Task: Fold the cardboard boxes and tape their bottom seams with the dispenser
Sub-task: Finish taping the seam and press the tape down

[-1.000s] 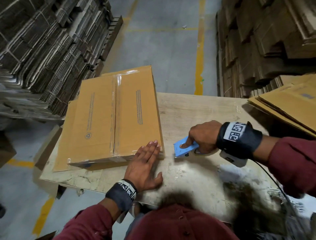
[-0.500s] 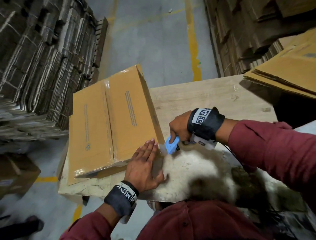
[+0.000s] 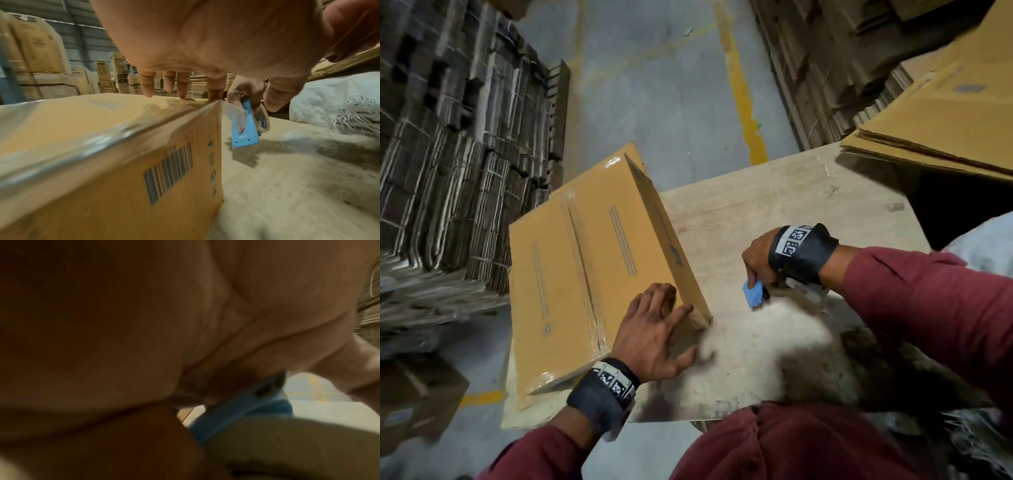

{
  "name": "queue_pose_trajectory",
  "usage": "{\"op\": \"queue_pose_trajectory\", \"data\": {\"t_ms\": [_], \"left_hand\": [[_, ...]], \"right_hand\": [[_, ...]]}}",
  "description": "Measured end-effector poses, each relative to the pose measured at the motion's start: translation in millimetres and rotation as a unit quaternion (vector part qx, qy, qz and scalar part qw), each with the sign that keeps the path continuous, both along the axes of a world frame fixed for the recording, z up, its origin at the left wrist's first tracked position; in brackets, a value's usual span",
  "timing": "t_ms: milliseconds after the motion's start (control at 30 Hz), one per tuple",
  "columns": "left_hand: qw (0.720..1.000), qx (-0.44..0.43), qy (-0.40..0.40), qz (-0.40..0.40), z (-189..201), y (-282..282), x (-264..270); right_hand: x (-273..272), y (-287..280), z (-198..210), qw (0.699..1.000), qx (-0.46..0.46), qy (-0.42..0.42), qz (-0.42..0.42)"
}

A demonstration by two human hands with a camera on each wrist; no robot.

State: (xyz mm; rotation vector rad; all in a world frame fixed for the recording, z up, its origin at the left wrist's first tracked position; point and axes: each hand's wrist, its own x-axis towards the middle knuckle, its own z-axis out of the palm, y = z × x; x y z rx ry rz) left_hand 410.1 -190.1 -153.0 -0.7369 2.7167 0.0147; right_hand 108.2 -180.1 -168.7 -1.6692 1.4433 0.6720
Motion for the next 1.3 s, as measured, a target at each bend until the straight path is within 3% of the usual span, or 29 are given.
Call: {"op": "queue_pose_trajectory", "data": {"t_ms": [200,400,667,800,900,1033,1133,1200,1267,1300], "left_hand": [[0.996,-0.010,-0.051,-0.065,1,-20,-25],[0.992,0.050,-0.043,-0.105,8,-35,-17],[0.980,0.030,-0.123,-0.151,10,-39,-40],[0.984,0.156,-0.001,-0.090,17,-57,-36],[0.966,0.216,0.091,-0.104,17,-78,-25],[0.951,0.246,0.077,-0.168,3,-103,-10],[0.939,0.276,0.055,-0.199,-7,-117,0],[0.930,0.280,0.052,-0.230,-9,-123,4],[0.925,0.280,0.043,-0.253,-9,-124,7],[0.925,0.276,0.039,-0.258,-8,-125,9]], "right_hand": [[-2,17,-12,1.000,-0.007,-0.009,-0.001],[-4,26,-25,1.000,-0.005,-0.007,-0.030],[-9,18,-42,0.992,-0.104,-0.011,-0.071],[-6,23,-46,0.984,-0.160,-0.006,-0.085],[8,38,-46,0.962,-0.239,-0.002,-0.130],[63,79,-44,0.910,-0.301,-0.096,-0.268],[124,108,-50,0.844,-0.320,-0.163,-0.398],[165,119,-65,0.763,-0.343,-0.208,-0.507],[204,124,-76,0.640,-0.362,-0.272,-0.621],[220,124,-80,0.594,-0.374,-0.282,-0.654]]}}
